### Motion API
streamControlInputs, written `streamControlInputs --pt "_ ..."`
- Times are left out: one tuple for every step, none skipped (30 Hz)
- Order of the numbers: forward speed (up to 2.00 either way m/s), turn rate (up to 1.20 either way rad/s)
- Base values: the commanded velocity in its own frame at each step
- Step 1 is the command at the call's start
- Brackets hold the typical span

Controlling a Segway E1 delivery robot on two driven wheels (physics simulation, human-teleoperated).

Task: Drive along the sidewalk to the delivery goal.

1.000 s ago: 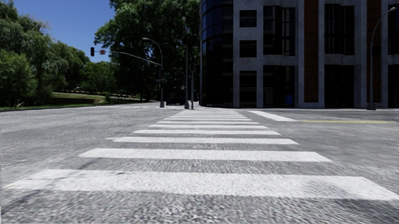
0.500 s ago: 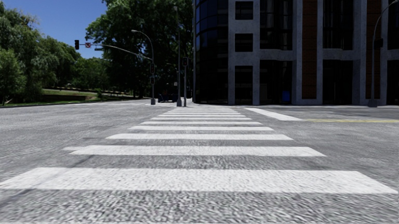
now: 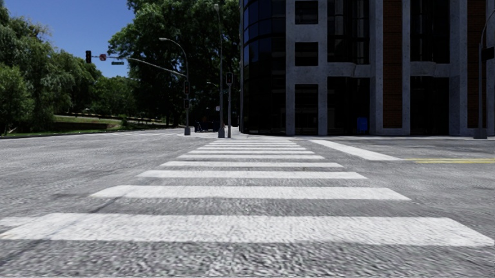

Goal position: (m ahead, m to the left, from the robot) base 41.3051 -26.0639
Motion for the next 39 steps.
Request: streamControlInputs --pt "2.0 0.0" --pt "2.0 0.0" --pt "2.0 0.0" --pt "2.0 0.0" --pt "2.0 0.0" --pt "2.0 0.0" --pt "2.0 0.0" --pt "2.0 0.0" --pt "2.0 0.0" --pt "2.0 0.0" --pt "2.0 0.0" --pt "2.0 0.0" --pt "2.0 0.0" --pt "2.0 0.0" --pt "2.0 0.0" --pt "2.0 0.0" --pt "2.0 0.0" --pt "2.0 0.0" --pt "2.0 0.0" --pt "2.0 0.0" --pt "2.0 0.0" --pt "2.0 0.0" --pt "2.0 0.0" --pt "2.0 0.0" --pt "2.0 0.0" --pt "2.0 0.0" --pt "2.0 0.0" --pt "2.0 0.0" --pt "2.0 0.0" --pt "2.0 0.0" --pt "2.0 0.0" --pt "2.0 0.0" --pt "2.0 0.0" --pt "2.0 0.0" --pt "2.0 0.0" --pt "2.0 0.0" --pt "2.0 0.0" --pt "2.0 0.0" --pt "2.0 0.0"
